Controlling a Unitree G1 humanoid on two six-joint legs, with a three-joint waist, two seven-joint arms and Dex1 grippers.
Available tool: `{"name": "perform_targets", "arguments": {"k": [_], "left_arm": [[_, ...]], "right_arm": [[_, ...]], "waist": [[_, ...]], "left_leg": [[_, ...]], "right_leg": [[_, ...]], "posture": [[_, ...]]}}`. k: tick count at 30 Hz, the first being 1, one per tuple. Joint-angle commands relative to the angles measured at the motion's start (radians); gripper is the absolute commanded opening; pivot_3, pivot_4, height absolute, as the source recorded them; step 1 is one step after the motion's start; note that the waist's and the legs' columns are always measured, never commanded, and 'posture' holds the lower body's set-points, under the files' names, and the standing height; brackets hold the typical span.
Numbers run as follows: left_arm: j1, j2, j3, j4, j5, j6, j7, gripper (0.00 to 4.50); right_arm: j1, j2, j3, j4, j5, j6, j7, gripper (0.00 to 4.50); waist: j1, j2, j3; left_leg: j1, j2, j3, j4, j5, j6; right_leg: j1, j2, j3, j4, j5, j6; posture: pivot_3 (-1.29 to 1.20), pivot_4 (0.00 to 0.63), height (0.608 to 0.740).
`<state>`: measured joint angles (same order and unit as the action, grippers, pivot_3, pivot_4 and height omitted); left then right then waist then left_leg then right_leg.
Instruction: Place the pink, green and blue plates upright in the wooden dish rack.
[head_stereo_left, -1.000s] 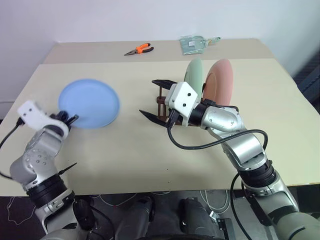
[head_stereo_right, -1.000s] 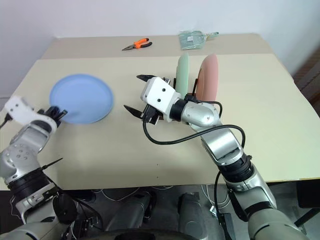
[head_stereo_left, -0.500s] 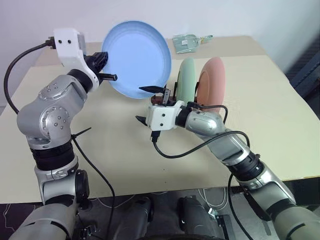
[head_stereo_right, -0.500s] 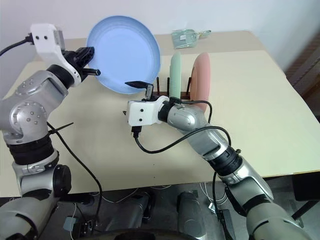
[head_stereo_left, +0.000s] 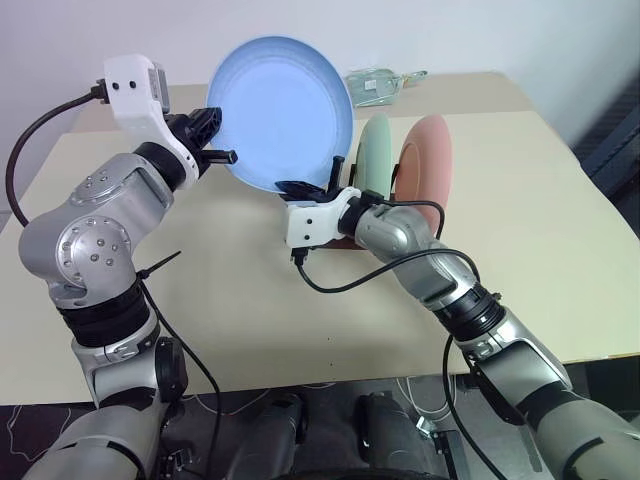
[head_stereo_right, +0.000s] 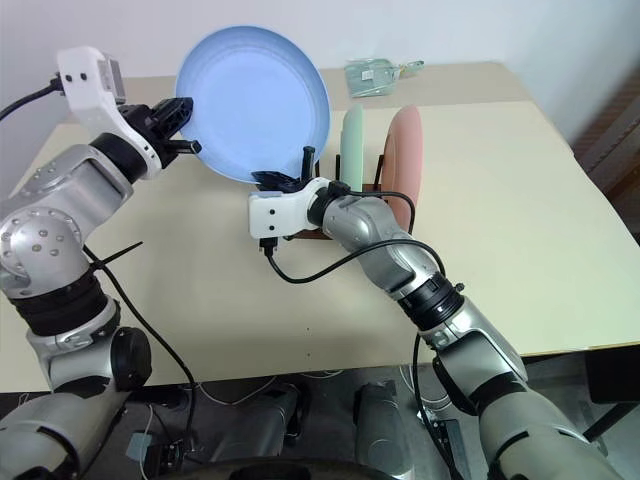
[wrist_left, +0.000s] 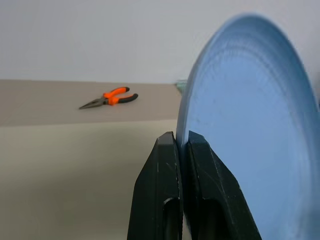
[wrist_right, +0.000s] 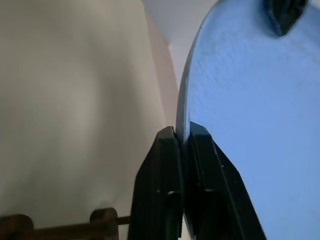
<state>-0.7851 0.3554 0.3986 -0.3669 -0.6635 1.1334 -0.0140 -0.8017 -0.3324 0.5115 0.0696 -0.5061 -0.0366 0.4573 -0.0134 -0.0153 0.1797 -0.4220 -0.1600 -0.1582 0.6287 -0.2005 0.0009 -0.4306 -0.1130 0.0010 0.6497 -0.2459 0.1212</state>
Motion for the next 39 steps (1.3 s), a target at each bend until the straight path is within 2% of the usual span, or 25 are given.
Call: {"name": "perform_targets", "arguments": {"k": [1, 2, 4, 7, 12, 15, 18, 23, 29, 39], "left_arm": [[-0.059, -0.049, 0.087, -0.012, -0.002, -0.182, 0.039, 1.46], [-0.078, -0.057, 0.123, 0.012, 0.012, -0.235, 0.067, 1.94], [-0.085, -0.037, 0.146, 0.051, 0.06, -0.317, 0.095, 1.94], [-0.01, 0.079, 0.088, 0.115, 0.228, -0.478, 0.063, 1.94], [0.089, 0.135, 0.067, 0.178, 0.305, -0.624, 0.013, 1.94], [0.319, 0.205, -0.089, 0.196, 0.457, -0.761, -0.114, 1.94], [0.494, 0.141, -0.155, 0.146, 0.405, -0.812, -0.211, 1.94], [0.629, 0.098, -0.242, 0.105, 0.405, -0.864, -0.326, 1.94], [0.677, 0.074, -0.283, 0.072, 0.371, -0.865, -0.415, 1.94], [0.697, 0.069, -0.311, 0.049, 0.377, -0.837, -0.443, 1.94]], "right_arm": [[0.007, 0.016, -0.025, -0.051, -0.013, -0.019, -0.019, 0.0], [0.014, 0.019, -0.029, -0.059, -0.01, -0.027, -0.026, 0.0], [0.027, 0.024, -0.042, -0.073, 0.001, -0.04, -0.035, 0.0], [0.054, 0.035, -0.082, -0.108, 0.051, -0.057, -0.039, 0.0], [0.087, 0.042, -0.124, -0.152, 0.119, -0.073, -0.013, 0.0], [0.128, 0.077, -0.19, -0.233, 0.298, -0.052, 0.034, 0.0], [0.155, 0.183, -0.289, -0.368, 0.585, 0.153, 0.061, 0.0], [0.197, 0.321, -0.421, -0.498, 0.945, 0.485, -0.017, 0.0], [0.215, 0.387, -0.487, -0.524, 1.091, 0.647, -0.146, 0.0], [0.217, 0.406, -0.553, -0.498, 1.233, 0.733, -0.242, 0.0]], "waist": [[0.003, 0.0, 0.0], [0.003, -0.001, 0.0], [0.001, -0.001, 0.001], [-0.007, -0.001, 0.0], [0.005, -0.002, 0.001], [0.001, -0.002, 0.0], [0.001, -0.001, 0.0], [0.001, -0.004, 0.001], [0.001, -0.002, 0.001], [0.0, -0.002, 0.001]], "left_leg": [[0.0, 0.0, 0.0, 0.0, 0.0, 0.0], [0.0, 0.0, 0.0, 0.0, 0.0, 0.0], [0.0, 0.0, 0.0, 0.0, 0.0, 0.0], [0.001, 0.0, 0.002, -0.002, 0.0, 0.0], [0.003, 0.001, 0.004, -0.002, 0.0, 0.0], [0.003, 0.0, 0.004, -0.002, 0.0, 0.0], [0.007, 0.0, 0.01, -0.007, -0.001, 0.002], [0.007, 0.004, 0.009, -0.007, -0.005, 0.008], [0.009, 0.005, 0.012, -0.009, -0.006, 0.005], [0.009, 0.006, 0.016, -0.014, -0.005, 0.007]], "right_leg": [[0.0, 0.0, 0.0, 0.0, 0.0, 0.0], [0.0, 0.0, 0.0, 0.0, 0.0, 0.0], [0.0, 0.0, 0.0, 0.0, 0.0, 0.0], [-0.001, 0.0, 0.001, 0.0, 0.0, 0.0], [0.0, 0.001, 0.004, 0.0, 0.0, 0.0], [0.001, 0.0, 0.004, 0.0, 0.0, 0.0], [0.001, 0.0, 0.011, -0.001, 0.0, 0.0], [0.0, 0.002, 0.012, 0.0, 0.001, -0.002], [-0.001, 0.001, 0.013, -0.001, 0.001, -0.003], [-0.004, 0.001, 0.015, -0.001, 0.001, -0.003]], "posture": [[0.0, 0.15, 0.72], [0.0, 0.15, 0.72], [0.0, 0.15, 0.72], [0.0, 0.15, 0.72], [0.0, 0.15, 0.72], [0.0, 0.15, 0.72], [0.0, 0.15, 0.72], [0.0, 0.15, 0.72], [0.0, 0.15, 0.72], [0.0, 0.15, 0.72]]}}
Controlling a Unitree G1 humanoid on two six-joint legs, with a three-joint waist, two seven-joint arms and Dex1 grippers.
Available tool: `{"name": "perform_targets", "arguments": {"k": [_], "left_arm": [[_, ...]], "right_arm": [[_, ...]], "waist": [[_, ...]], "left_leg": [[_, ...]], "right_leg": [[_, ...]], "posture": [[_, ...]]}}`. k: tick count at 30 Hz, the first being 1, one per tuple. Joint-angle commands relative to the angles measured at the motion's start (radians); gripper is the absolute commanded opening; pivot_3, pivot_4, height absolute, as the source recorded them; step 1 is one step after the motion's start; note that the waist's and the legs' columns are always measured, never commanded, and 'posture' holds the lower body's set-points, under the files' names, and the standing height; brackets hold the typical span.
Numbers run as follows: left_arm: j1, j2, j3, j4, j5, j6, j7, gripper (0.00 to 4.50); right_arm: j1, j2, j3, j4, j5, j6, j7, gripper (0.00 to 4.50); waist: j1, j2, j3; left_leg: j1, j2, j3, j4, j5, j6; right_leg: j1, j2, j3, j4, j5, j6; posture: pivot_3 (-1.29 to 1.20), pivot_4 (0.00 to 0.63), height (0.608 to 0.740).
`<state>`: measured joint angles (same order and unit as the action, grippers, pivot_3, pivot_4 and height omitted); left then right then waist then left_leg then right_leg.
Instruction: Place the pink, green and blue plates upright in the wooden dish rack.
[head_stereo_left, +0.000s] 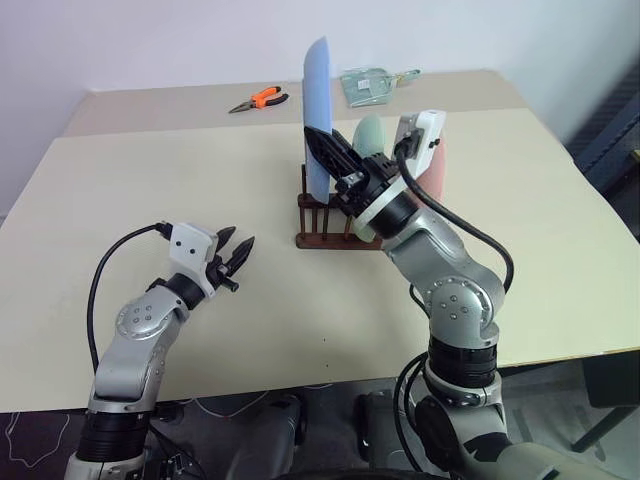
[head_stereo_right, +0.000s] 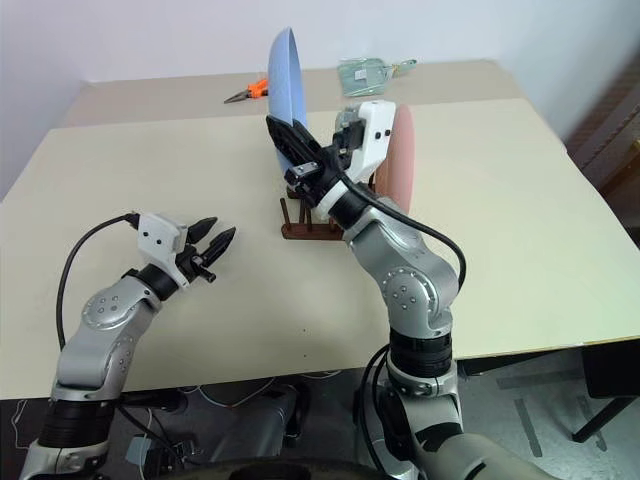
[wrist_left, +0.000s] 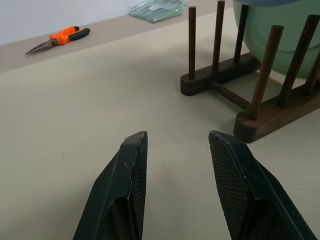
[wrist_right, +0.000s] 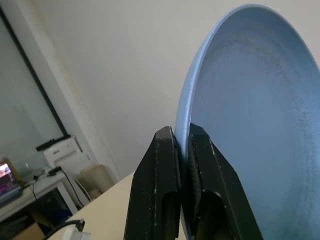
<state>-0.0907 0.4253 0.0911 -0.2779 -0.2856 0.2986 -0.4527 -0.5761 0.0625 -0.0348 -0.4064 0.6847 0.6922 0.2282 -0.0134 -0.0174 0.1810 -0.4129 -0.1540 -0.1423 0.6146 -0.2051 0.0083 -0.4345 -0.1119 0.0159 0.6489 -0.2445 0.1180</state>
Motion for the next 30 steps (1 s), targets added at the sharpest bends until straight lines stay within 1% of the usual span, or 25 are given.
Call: {"name": "perform_targets", "arguments": {"k": [1, 12, 16, 18, 20, 21, 25, 27, 29, 30], "left_arm": [[0.003, -0.002, -0.005, -0.041, 0.0, -0.002, -0.005, 1.94], [0.015, -0.004, -0.029, -0.046, 0.009, -0.005, -0.009, 1.94], [0.016, -0.005, -0.033, -0.048, 0.01, -0.004, -0.009, 1.98], [0.018, -0.005, -0.033, -0.049, 0.01, -0.002, -0.009, 1.98], [0.02, -0.005, -0.035, -0.05, 0.009, 0.0, -0.01, 1.98], [0.021, -0.005, -0.037, -0.05, 0.01, 0.0, -0.011, 1.98], [0.022, -0.007, -0.048, -0.051, 0.016, 0.002, -0.013, 1.98], [0.017, -0.006, -0.053, -0.048, 0.012, 0.005, -0.021, 1.98], [0.013, -0.001, -0.063, -0.049, 0.011, 0.007, -0.035, 1.98], [0.01, 0.008, -0.076, -0.052, 0.012, 0.007, -0.056, 1.98]], "right_arm": [[-0.009, 0.01, -0.007, -0.021, 0.048, 0.007, -0.018, 0.0], [-0.034, 0.024, -0.056, 0.075, 0.14, 0.11, -0.144, 0.0], [-0.047, 0.007, -0.042, 0.082, 0.124, 0.109, -0.149, 1.43], [-0.052, -0.009, -0.024, 0.076, 0.1, 0.101, -0.142, 2.5], [-0.064, -0.06, 0.025, 0.055, 0.044, 0.083, -0.103, 3.47], [-0.069, -0.084, 0.047, 0.044, 0.021, 0.075, -0.084, 3.47], [-0.097, -0.26, 0.152, -0.036, -0.106, 0.012, 0.046, 3.47], [-0.094, -0.348, 0.142, -0.092, -0.124, -0.006, 0.103, 3.47], [-0.082, -0.407, 0.117, -0.131, -0.12, -0.005, 0.139, 3.47], [-0.06, -0.462, 0.094, -0.166, -0.113, 0.012, 0.164, 3.24]], "waist": [[0.0, 0.0, 0.0], [0.001, 0.0, 0.0], [0.0, 0.0, 0.0], [0.0, 0.0, 0.0], [0.0, 0.0, 0.0], [0.0, 0.0, 0.0], [0.002, 0.0, 0.0], [0.003, 0.0, 0.0], [0.003, 0.0, 0.0], [0.003, 0.0, 0.0]], "left_leg": [[0.0, 0.0, 0.0, 0.0, 0.0, 0.0], [0.0, 0.0, 0.0, 0.0, 0.0, 0.0], [0.0, 0.0, 0.0, 0.0, 0.0, 0.0], [0.0, 0.0, 0.0, 0.0, 0.0, 0.0], [0.0, 0.0, 0.0, 0.0, 0.0, 0.0], [0.0, 0.0, 0.001, 0.0, 0.0, 0.0], [0.0, 0.0, 0.001, 0.0, 0.0, 0.0], [0.0, 0.0, 0.001, 0.0, 0.0, 0.0], [0.0, 0.0, 0.001, 0.0, 0.0, 0.0], [0.0, 0.0, 0.001, 0.0, 0.0, 0.0]], "right_leg": [[0.0, 0.0, 0.0, 0.0, 0.0, 0.0], [0.0, 0.0, 0.0, 0.0, 0.0, 0.0], [0.0, 0.0, 0.0, 0.0, 0.0, 0.0], [0.0, 0.0, 0.0, 0.0, 0.0, 0.0], [0.0, 0.0, 0.0, 0.0, 0.0, 0.0], [0.0, 0.0, 0.0, 0.0, 0.0, 0.0], [0.0, 0.0, 0.0, -0.001, 0.0, 0.0], [0.0, -0.001, -0.001, -0.002, 0.0, 0.0], [0.001, -0.001, -0.001, -0.003, 0.0, 0.0], [0.001, -0.001, -0.001, -0.003, 0.0, 0.0]], "posture": [[0.0, 0.15, 0.72], [0.0, 0.15, 0.72], [0.0, 0.15, 0.72], [0.0, 0.15, 0.72], [0.0, 0.15, 0.72], [0.0, 0.15, 0.72], [0.0, 0.15, 0.72], [0.0, 0.15, 0.72], [0.0, 0.15, 0.72], [0.0, 0.15, 0.72]]}}
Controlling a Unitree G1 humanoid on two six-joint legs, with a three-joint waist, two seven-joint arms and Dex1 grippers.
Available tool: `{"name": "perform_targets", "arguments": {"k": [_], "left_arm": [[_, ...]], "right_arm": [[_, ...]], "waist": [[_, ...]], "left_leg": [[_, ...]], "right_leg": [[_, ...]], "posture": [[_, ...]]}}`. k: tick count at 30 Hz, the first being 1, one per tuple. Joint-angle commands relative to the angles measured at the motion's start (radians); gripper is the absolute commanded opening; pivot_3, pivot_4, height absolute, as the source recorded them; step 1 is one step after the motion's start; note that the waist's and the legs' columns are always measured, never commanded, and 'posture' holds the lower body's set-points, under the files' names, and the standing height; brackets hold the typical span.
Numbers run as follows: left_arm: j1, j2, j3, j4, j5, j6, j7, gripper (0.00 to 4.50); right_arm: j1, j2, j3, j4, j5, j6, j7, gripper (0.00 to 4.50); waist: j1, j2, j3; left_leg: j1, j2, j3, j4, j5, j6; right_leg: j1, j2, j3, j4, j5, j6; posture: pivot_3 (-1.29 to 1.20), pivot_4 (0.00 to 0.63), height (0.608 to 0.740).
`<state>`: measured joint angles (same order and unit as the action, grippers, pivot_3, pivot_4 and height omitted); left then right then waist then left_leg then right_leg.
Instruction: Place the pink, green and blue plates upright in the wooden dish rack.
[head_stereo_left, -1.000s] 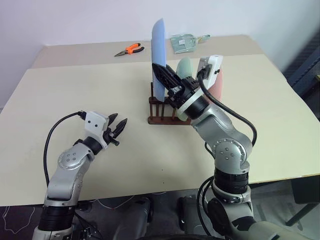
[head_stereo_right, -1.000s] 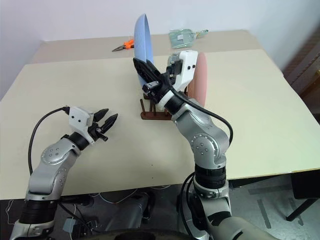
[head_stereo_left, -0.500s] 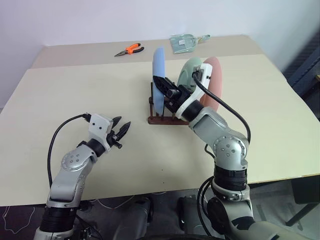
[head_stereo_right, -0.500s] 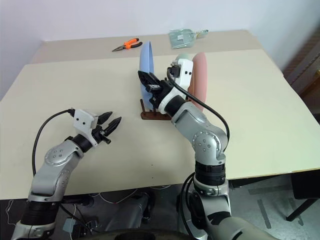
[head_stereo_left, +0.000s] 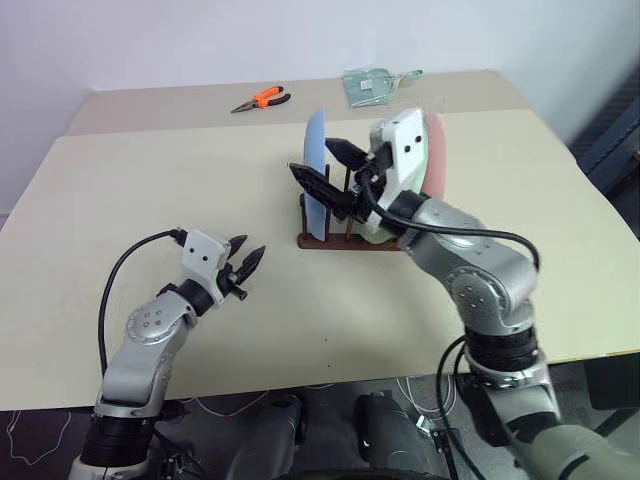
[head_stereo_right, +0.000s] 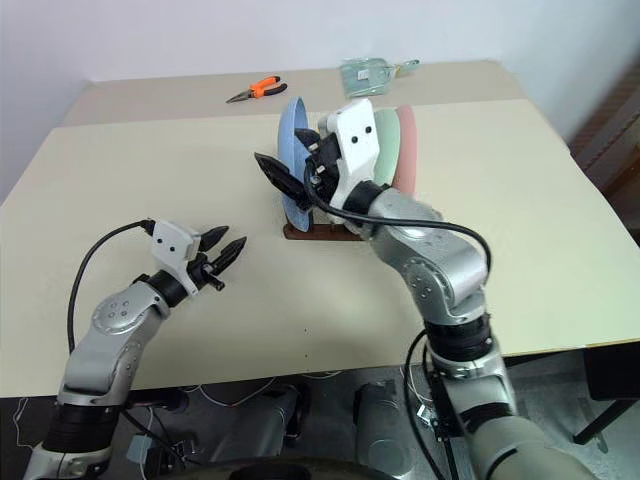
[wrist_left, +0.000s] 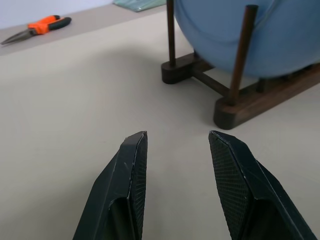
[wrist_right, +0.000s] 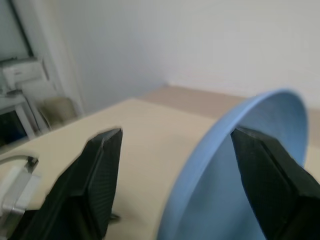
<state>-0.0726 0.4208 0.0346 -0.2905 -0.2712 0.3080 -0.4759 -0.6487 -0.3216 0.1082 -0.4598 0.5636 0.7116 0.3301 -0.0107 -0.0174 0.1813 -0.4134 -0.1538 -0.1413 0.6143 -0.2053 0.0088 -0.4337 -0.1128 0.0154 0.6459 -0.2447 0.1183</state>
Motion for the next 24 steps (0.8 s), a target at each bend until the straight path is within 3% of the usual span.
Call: {"name": "perform_targets", "arguments": {"k": [1, 3, 7, 14, 20, 24], "left_arm": [[-0.012, 0.018, -0.031, -0.041, -0.004, -0.002, -0.05, 1.98], [-0.027, 0.018, -0.053, -0.043, -0.011, 0.002, -0.076, 1.98], [-0.064, -0.006, -0.091, -0.008, -0.003, -0.002, -0.099, 1.98], [-0.106, -0.03, -0.155, 0.008, 0.008, -0.013, -0.143, 1.98], [-0.117, -0.021, -0.199, 0.005, 0.002, -0.019, -0.209, 1.98], [-0.114, -0.014, -0.2, -0.001, -0.007, -0.014, -0.236, 1.98]], "right_arm": [[0.036, -0.13, -0.067, -0.146, 0.012, 0.007, 0.084, 2.95], [0.089, -0.213, -0.099, -0.204, 0.024, 0.039, 0.111, 2.07], [0.159, -0.248, -0.111, -0.256, 0.01, 0.051, 0.089, 0.05], [0.259, -0.35, -0.09, -0.302, -0.099, 0.034, 0.108, 0.05], [0.46, -0.511, -0.156, -0.366, -0.168, 0.035, 0.161, 0.05], [0.527, -0.543, -0.186, -0.398, -0.201, 0.03, 0.164, 0.05]], "waist": [[0.002, 0.0, 0.0], [0.01, 0.0, 0.0], [0.011, 0.0, 0.0], [0.024, 0.0, 0.0], [0.028, 0.0, 0.0], [0.022, 0.0, 0.0]], "left_leg": [[0.0, 0.0, 0.0, 0.0, 0.0, 0.0], [0.0, 0.0, 0.0, 0.0, 0.0, 0.001], [0.0, 0.002, 0.001, 0.0, -0.001, 0.001], [0.0, 0.002, 0.002, 0.0, -0.001, 0.002], [-0.002, 0.002, 0.002, 0.001, -0.003, 0.006], [-0.002, 0.003, 0.003, 0.002, -0.004, 0.006]], "right_leg": [[0.0, 0.0, 0.0, 0.0, 0.0, 0.0], [0.001, 0.0, 0.0, -0.002, 0.0, 0.0], [0.002, 0.0, 0.0, -0.005, 0.0, 0.0], [0.004, 0.0, -0.001, -0.01, 0.0, 0.0], [0.006, 0.0, -0.002, -0.016, 0.0, 0.0], [0.006, 0.0, -0.002, -0.015, 0.0, 0.0]], "posture": [[0.0, 0.15, 0.72], [0.0, 0.15, 0.72], [0.0, 0.15, 0.72], [0.0, 0.15, 0.72], [0.0, 0.15, 0.72], [0.0, 0.15, 0.72]]}}
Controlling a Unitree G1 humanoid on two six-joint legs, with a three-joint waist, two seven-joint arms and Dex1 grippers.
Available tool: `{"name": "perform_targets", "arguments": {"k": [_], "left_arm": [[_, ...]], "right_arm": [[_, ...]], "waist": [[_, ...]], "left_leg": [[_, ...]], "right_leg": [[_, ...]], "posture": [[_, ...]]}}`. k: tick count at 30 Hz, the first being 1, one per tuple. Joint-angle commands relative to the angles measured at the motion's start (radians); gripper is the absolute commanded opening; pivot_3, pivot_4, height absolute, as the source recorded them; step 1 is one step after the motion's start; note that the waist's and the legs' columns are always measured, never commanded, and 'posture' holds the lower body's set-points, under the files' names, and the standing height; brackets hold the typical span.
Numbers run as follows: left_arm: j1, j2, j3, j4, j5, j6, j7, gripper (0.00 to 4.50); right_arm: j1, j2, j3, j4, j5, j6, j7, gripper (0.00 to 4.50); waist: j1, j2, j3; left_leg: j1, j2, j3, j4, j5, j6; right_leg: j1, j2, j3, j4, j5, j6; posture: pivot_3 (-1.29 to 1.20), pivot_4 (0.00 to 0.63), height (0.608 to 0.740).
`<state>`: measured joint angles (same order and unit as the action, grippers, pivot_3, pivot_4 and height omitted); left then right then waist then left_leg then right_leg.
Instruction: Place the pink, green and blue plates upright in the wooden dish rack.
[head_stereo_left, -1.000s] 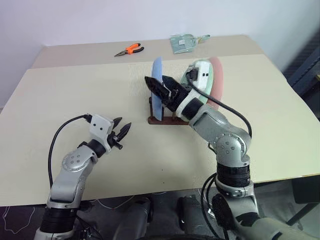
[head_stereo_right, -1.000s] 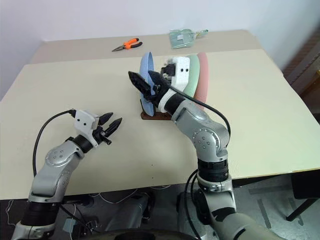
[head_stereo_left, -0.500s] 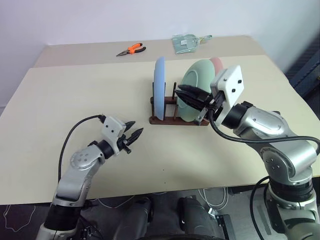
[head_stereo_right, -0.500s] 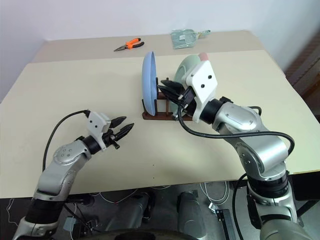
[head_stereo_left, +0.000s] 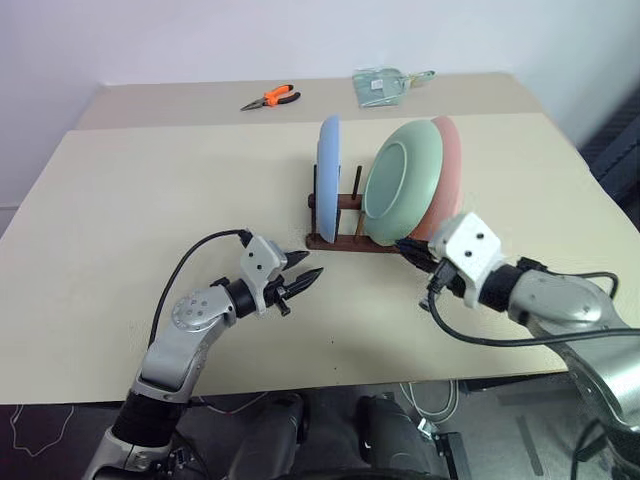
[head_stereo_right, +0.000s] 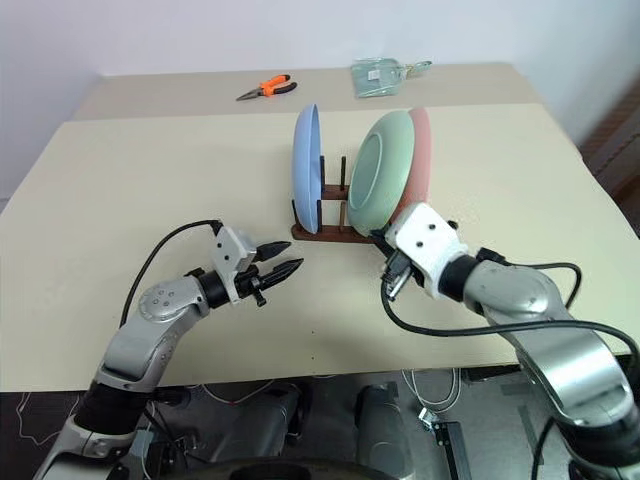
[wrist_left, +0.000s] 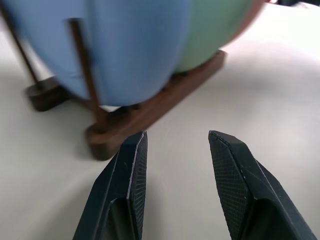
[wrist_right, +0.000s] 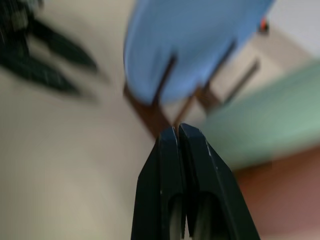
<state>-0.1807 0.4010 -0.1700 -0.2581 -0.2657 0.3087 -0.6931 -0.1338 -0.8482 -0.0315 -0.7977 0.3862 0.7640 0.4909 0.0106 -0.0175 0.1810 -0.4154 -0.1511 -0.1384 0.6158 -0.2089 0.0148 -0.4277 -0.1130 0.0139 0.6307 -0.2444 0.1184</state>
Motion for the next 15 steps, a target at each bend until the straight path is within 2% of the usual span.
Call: {"name": "perform_targets", "arguments": {"k": [1, 6, 15], "left_arm": [[-0.006, 0.006, 0.003, -0.033, -0.012, -0.014, -0.021, 1.98], [-0.011, 0.0, 0.0, -0.026, -0.004, -0.014, -0.023, 1.98], [0.006, 0.0, 0.005, -0.047, -0.001, -0.004, -0.003, 1.98]], "right_arm": [[0.022, -0.02, -0.051, -0.061, -0.035, -0.02, 0.002, 0.05], [0.014, -0.027, -0.029, -0.014, -0.108, -0.025, -0.012, 0.05], [-0.106, 0.025, 0.07, 0.086, -0.213, -0.07, -0.022, 0.05]], "waist": [[0.001, 0.0, 0.0], [0.003, 0.0, 0.0], [0.003, 0.0, 0.0]], "left_leg": [[0.0, 0.001, 0.0, 0.0, 0.0, 0.0], [0.0, 0.001, 0.0, 0.002, 0.0, 0.0], [0.0, 0.001, 0.001, 0.002, 0.0, 0.0]], "right_leg": [[0.0, 0.0, 0.0, 0.0, 0.0, 0.0], [0.001, 0.0, -0.001, 0.0, 0.0, -0.002], [0.001, 0.0, -0.001, 0.0, 0.001, -0.001]], "posture": [[0.0, 0.15, 0.72], [0.0, 0.15, 0.72], [0.0, 0.15, 0.72]]}}
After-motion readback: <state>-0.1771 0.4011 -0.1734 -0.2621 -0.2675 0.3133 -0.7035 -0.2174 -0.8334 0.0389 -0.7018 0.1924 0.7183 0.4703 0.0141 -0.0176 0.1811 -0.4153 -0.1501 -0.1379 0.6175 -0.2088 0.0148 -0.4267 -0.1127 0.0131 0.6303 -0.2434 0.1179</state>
